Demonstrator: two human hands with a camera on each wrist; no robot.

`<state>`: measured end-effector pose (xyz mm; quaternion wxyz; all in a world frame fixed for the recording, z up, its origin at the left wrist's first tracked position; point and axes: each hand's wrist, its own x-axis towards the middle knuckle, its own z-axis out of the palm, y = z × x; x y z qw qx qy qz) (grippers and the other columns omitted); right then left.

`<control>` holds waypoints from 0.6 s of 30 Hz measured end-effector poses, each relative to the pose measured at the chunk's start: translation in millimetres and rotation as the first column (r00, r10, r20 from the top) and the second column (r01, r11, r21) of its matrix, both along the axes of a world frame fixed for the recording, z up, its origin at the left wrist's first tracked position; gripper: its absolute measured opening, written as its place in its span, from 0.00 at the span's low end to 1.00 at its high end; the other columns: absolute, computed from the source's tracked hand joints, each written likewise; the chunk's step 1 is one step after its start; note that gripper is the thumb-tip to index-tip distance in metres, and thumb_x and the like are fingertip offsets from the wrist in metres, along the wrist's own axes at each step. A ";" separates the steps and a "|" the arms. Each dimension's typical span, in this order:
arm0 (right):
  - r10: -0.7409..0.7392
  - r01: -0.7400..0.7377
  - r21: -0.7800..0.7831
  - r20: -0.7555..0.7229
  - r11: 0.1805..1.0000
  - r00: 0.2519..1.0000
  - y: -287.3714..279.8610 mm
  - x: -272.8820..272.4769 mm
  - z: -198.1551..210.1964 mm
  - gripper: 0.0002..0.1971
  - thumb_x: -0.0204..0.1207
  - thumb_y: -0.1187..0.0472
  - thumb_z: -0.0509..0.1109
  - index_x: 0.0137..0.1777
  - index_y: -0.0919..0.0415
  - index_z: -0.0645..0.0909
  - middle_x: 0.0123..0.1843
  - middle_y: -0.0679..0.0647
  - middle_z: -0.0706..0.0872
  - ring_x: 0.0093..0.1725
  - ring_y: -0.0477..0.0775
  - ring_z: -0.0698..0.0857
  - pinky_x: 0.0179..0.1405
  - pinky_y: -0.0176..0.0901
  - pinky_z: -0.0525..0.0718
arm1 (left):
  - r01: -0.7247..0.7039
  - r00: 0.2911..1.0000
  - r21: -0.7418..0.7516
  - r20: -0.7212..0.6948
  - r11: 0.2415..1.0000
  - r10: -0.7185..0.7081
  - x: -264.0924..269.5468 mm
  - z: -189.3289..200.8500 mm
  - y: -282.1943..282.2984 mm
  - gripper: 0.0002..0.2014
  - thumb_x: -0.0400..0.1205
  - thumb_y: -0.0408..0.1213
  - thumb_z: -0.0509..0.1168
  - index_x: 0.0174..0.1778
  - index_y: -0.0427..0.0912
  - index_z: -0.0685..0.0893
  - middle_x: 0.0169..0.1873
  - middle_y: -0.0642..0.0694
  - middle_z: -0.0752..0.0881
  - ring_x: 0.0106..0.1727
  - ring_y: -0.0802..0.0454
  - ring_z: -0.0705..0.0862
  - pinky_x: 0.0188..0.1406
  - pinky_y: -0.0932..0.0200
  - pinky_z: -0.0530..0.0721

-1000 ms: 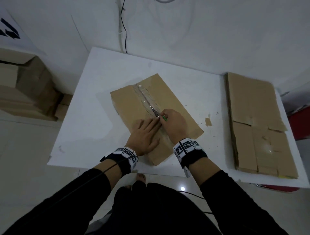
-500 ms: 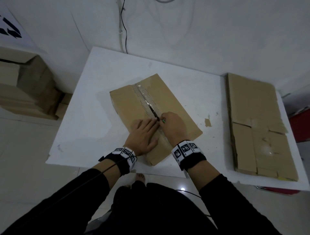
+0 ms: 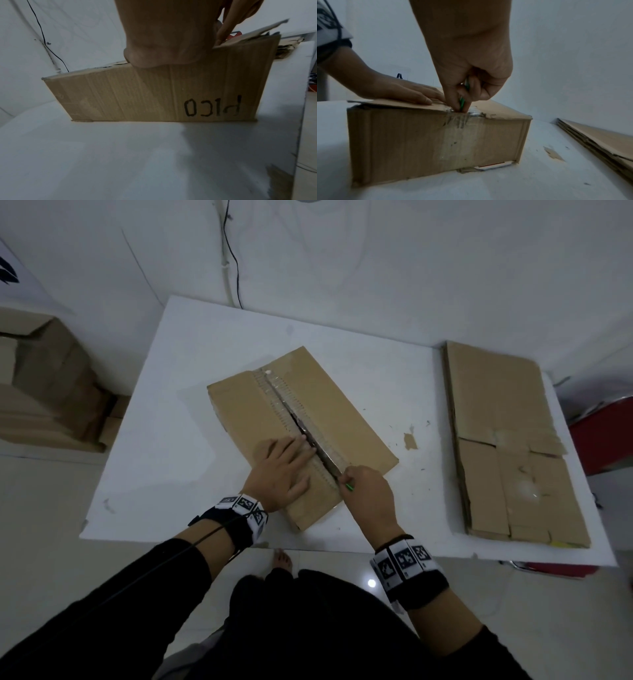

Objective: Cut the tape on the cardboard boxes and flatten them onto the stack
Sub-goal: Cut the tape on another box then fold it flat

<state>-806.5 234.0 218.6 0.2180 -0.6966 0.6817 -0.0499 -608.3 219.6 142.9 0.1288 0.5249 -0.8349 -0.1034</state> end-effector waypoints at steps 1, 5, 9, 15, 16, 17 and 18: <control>-0.010 0.010 0.002 0.007 1.000 1.000 4.5 -2.5 0.7 0.03 0.78 0.62 0.70 0.44 0.57 0.86 0.46 0.52 0.87 0.43 0.54 0.84 0.38 0.45 0.83 | 0.002 1.000 0.003 -0.002 1.000 -0.002 0.3 0.6 -0.1 0.30 0.82 0.56 0.48 0.77 0.47 0.73 0.77 0.42 0.71 0.76 0.40 0.69 0.74 0.40 0.60; -0.075 0.076 -0.019 0.033 0.997 0.997 15.1 -11.1 0.8 0.03 0.78 0.61 0.70 0.45 0.57 0.85 0.46 0.51 0.85 0.45 0.53 0.84 0.40 0.45 0.83 | 0.001 1.000 0.013 0.006 1.000 -0.001 -1.6 3.6 0.4 0.29 0.82 0.55 0.48 0.78 0.49 0.72 0.77 0.41 0.71 0.75 0.39 0.68 0.74 0.39 0.59; -0.090 0.094 -0.040 0.091 0.995 0.992 26.1 -9.8 -1.0 0.05 0.79 0.60 0.69 0.42 0.56 0.82 0.45 0.51 0.82 0.42 0.53 0.83 0.40 0.48 0.83 | -0.003 1.000 0.026 -0.004 1.000 0.003 -3.1 6.7 -1.1 0.29 0.81 0.54 0.49 0.76 0.48 0.74 0.75 0.39 0.73 0.74 0.39 0.68 0.73 0.41 0.56; -0.216 0.222 -0.023 0.159 0.975 0.963 33.4 -32.9 19.3 0.03 0.67 0.58 0.73 0.36 0.52 0.82 0.35 0.45 0.81 0.36 0.48 0.81 0.31 0.40 0.75 | -0.040 0.998 0.047 -0.055 0.998 0.043 -13.6 11.4 -1.7 0.27 0.76 0.53 0.52 0.68 0.48 0.81 0.68 0.40 0.78 0.70 0.38 0.72 0.69 0.40 0.61; -0.242 0.256 -0.054 0.184 0.965 0.953 36.1 -38.9 21.9 0.03 0.67 0.58 0.74 0.36 0.51 0.82 0.34 0.45 0.82 0.36 0.45 0.80 0.30 0.40 0.74 | -0.033 0.996 0.033 -0.078 0.999 0.036 -15.2 13.3 -1.5 0.26 0.76 0.53 0.53 0.66 0.47 0.82 0.66 0.43 0.80 0.68 0.40 0.74 0.68 0.42 0.61; -0.272 0.298 -0.090 0.225 0.950 0.936 38.2 -44.0 22.7 0.04 0.68 0.57 0.75 0.37 0.50 0.81 0.35 0.44 0.82 0.36 0.44 0.80 0.29 0.40 0.73 | -0.010 0.995 0.017 -0.097 1.000 0.011 -16.2 15.1 -1.4 0.25 0.77 0.53 0.54 0.65 0.47 0.83 0.64 0.45 0.81 0.67 0.42 0.75 0.67 0.45 0.61; -0.299 0.342 -0.119 0.280 0.932 0.912 39.3 -47.3 23.1 0.04 0.70 0.57 0.75 0.40 0.50 0.81 0.36 0.44 0.82 0.35 0.42 0.80 0.29 0.39 0.72 | 0.027 0.994 0.006 -0.110 1.000 -0.026 -16.8 16.3 -1.3 0.25 0.78 0.53 0.54 0.65 0.47 0.83 0.65 0.47 0.81 0.66 0.44 0.77 0.67 0.47 0.61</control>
